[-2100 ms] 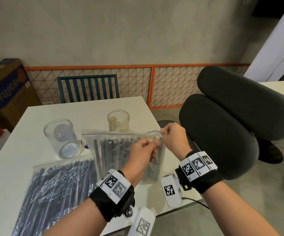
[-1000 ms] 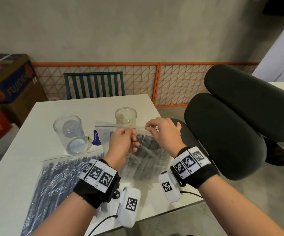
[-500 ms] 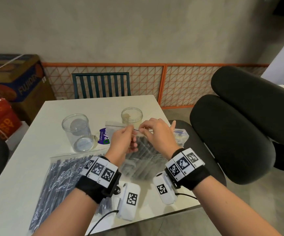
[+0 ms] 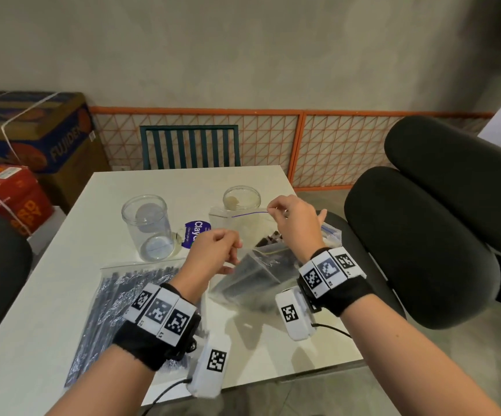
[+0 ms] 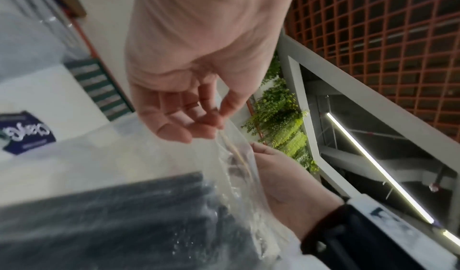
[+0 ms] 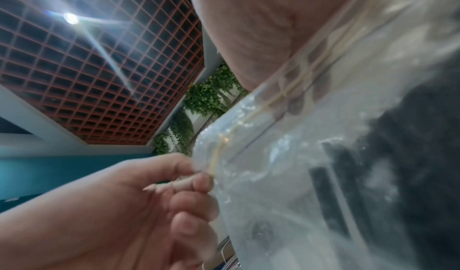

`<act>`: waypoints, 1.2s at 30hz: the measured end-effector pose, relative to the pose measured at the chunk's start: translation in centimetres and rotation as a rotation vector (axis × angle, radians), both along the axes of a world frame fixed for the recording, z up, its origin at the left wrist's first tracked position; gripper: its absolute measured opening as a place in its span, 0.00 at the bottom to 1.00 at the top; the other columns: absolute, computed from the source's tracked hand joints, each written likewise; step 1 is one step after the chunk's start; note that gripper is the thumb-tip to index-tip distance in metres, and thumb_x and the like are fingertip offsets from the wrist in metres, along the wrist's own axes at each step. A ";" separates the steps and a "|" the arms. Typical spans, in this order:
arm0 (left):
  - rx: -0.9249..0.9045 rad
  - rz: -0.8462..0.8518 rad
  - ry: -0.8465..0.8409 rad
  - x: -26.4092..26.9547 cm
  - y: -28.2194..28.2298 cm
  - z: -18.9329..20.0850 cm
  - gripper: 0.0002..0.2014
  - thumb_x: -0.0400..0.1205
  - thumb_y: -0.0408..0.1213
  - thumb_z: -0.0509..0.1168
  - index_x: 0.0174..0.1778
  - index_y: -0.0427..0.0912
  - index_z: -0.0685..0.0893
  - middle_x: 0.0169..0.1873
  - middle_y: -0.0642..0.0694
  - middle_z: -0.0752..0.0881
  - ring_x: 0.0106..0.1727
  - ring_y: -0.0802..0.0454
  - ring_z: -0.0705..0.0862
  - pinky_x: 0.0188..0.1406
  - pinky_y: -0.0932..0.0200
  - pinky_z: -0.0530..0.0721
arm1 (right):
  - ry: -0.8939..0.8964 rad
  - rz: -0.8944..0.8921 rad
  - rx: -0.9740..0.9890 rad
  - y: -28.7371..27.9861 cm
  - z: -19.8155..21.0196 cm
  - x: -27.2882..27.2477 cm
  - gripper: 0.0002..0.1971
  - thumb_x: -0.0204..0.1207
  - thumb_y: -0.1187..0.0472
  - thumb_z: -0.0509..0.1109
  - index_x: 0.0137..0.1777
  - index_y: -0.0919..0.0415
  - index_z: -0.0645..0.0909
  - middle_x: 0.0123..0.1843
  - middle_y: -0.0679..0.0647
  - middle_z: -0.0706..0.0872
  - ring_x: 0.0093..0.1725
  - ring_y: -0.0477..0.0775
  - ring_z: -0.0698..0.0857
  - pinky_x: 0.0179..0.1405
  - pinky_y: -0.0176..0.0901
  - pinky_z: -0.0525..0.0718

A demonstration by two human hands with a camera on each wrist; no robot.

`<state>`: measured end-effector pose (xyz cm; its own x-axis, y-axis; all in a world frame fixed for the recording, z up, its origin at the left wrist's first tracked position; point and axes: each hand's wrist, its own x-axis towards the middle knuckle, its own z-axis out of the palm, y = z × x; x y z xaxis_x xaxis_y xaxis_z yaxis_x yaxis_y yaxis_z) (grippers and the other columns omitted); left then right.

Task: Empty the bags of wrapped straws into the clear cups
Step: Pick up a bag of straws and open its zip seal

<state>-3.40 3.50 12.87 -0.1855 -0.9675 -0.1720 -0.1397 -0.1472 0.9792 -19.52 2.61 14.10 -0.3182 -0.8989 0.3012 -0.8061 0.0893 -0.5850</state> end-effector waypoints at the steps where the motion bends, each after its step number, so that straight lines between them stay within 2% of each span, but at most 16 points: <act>1: -0.030 0.018 -0.046 0.1 -0.3 0.2 0.12 0.83 0.40 0.60 0.35 0.40 0.80 0.23 0.48 0.77 0.25 0.54 0.79 0.25 0.61 0.80 | 0.015 0.031 0.000 0.2 -0.1 0.3 0.07 0.81 0.57 0.65 0.48 0.51 0.85 0.52 0.48 0.86 0.57 0.53 0.81 0.74 0.77 0.45; 3: -0.097 0.068 -0.106 0.3 -1.1 0.5 0.12 0.82 0.42 0.61 0.38 0.38 0.80 0.23 0.47 0.78 0.24 0.54 0.79 0.25 0.61 0.81 | 0.056 0.079 0.003 0.4 -0.2 0.7 0.07 0.81 0.57 0.64 0.49 0.51 0.85 0.51 0.48 0.86 0.57 0.53 0.81 0.74 0.77 0.45; 7: -0.137 0.106 -0.155 1.2 -2.3 0.4 0.10 0.81 0.33 0.59 0.33 0.39 0.78 0.25 0.45 0.78 0.25 0.53 0.78 0.28 0.59 0.80 | 0.067 0.050 0.003 0.5 -0.4 0.2 0.08 0.81 0.58 0.63 0.50 0.51 0.85 0.51 0.48 0.86 0.55 0.52 0.81 0.74 0.77 0.47; 13: 0.078 -0.029 -0.227 2.2 -0.9 -0.4 0.10 0.79 0.34 0.60 0.31 0.40 0.78 0.25 0.46 0.78 0.29 0.53 0.81 0.27 0.61 0.80 | -0.068 -0.133 -0.006 -0.4 0.1 -1.9 0.08 0.81 0.61 0.64 0.47 0.52 0.84 0.42 0.46 0.80 0.50 0.54 0.81 0.73 0.71 0.61; 15: 0.140 -0.057 -0.245 2.5 -1.1 -0.3 0.05 0.80 0.38 0.62 0.40 0.41 0.78 0.37 0.45 0.80 0.36 0.52 0.82 0.31 0.57 0.84 | -0.070 -0.114 -0.002 -0.6 0.0 -1.9 0.08 0.81 0.61 0.64 0.46 0.52 0.84 0.40 0.46 0.81 0.47 0.53 0.79 0.71 0.70 0.64; 16: 0.125 -0.043 -0.263 2.6 -1.4 -0.2 0.08 0.79 0.41 0.64 0.49 0.43 0.77 0.46 0.45 0.79 0.42 0.50 0.82 0.31 0.55 0.86 | -0.063 -0.083 0.003 -0.6 0.0 -1.8 0.07 0.81 0.60 0.64 0.45 0.52 0.84 0.39 0.46 0.80 0.45 0.51 0.77 0.71 0.69 0.64; 18: 0.004 -0.042 -0.312 2.5 -2.3 0.2 0.23 0.77 0.47 0.67 0.66 0.53 0.68 0.58 0.47 0.71 0.54 0.46 0.80 0.26 0.55 0.86 | -0.039 0.020 0.028 -0.5 0.0 -1.3 0.07 0.80 0.59 0.65 0.45 0.51 0.84 0.37 0.45 0.80 0.43 0.50 0.76 0.69 0.67 0.67; 19: -0.070 -0.066 -0.345 2.2 -2.5 0.5 0.24 0.78 0.48 0.67 0.69 0.56 0.66 0.60 0.48 0.69 0.56 0.46 0.80 0.25 0.56 0.84 | -0.036 0.090 0.043 -0.3 0.0 -1.0 0.06 0.79 0.59 0.66 0.45 0.51 0.85 0.37 0.45 0.81 0.43 0.50 0.77 0.68 0.65 0.69; 20: -0.131 -0.092 -0.367 1.8 -2.7 0.8 0.21 0.80 0.47 0.65 0.68 0.55 0.69 0.59 0.48 0.70 0.55 0.46 0.80 0.26 0.57 0.84 | -0.041 0.156 0.053 -0.1 0.1 -0.8 0.06 0.79 0.59 0.67 0.45 0.52 0.86 0.39 0.45 0.83 0.44 0.50 0.79 0.66 0.64 0.71; 22: -0.178 -0.094 -0.348 1.2 -3.1 0.8 0.07 0.84 0.42 0.60 0.53 0.45 0.79 0.53 0.44 0.77 0.50 0.48 0.80 0.28 0.53 0.87 | 0.004 0.203 0.079 0.6 0.6 -0.7 0.06 0.79 0.57 0.67 0.48 0.52 0.86 0.47 0.48 0.85 0.50 0.52 0.81 0.65 0.64 0.73; 24: -0.127 -0.012 -0.259 1.0 -3.5 0.5 0.10 0.85 0.37 0.58 0.38 0.42 0.80 0.48 0.41 0.80 0.45 0.47 0.81 0.30 0.49 0.89 | 0.209 0.088 0.139 1.5 1.1 -1.6 0.11 0.80 0.52 0.64 0.59 0.50 0.83 0.59 0.50 0.82 0.62 0.55 0.78 0.69 0.65 0.69; 26: -0.049 0.080 -0.127 0.9 -4.0 -0.2 0.12 0.85 0.35 0.57 0.35 0.42 0.78 0.46 0.40 0.80 0.39 0.47 0.83 0.28 0.49 0.89 | 0.338 -0.042 0.261 2.8 1.7 -2.9 0.16 0.81 0.50 0.62 0.67 0.51 0.76 0.65 0.54 0.76 0.68 0.60 0.72 0.67 0.66 0.67; 27: -0.029 0.115 -0.078 0.9 -4.2 -0.4 0.13 0.85 0.35 0.57 0.34 0.42 0.77 0.45 0.40 0.80 0.36 0.48 0.84 0.25 0.51 0.88 | 0.319 -0.069 0.311 3.3 1.7 -3.5 0.16 0.81 0.51 0.61 0.67 0.53 0.76 0.65 0.56 0.75 0.67 0.62 0.72 0.66 0.64 0.69; 31: 0.036 0.173 0.080 0.3 -4.3 -1.3 0.13 0.86 0.38 0.55 0.35 0.44 0.75 0.34 0.47 0.75 0.28 0.53 0.84 0.20 0.60 0.84 | 0.027 -0.069 0.267 4.4 1.1 -5.4 0.10 0.80 0.63 0.61 0.51 0.63 0.84 0.54 0.62 0.84 0.54 0.63 0.82 0.51 0.52 0.83; 33: 0.103 0.174 0.149 -0.1 -4.2 -1.8 0.11 0.86 0.36 0.55 0.36 0.44 0.74 0.33 0.49 0.73 0.29 0.53 0.84 0.24 0.59 0.84 | -0.375 -0.074 0.212 4.6 0.6 -5.8 0.10 0.81 0.66 0.61 0.44 0.64 0.84 0.45 0.61 0.86 0.43 0.59 0.85 0.39 0.50 0.88; 36: 0.197 0.100 0.123 -0.4 -3.9 -2.4 0.06 0.86 0.38 0.56 0.45 0.43 0.75 0.41 0.48 0.75 0.32 0.53 0.80 0.34 0.54 0.80 | -1.129 -0.024 0.181 4.7 0.0 -5.6 0.11 0.84 0.67 0.58 0.42 0.66 0.78 0.36 0.58 0.79 0.32 0.52 0.82 0.25 0.43 0.87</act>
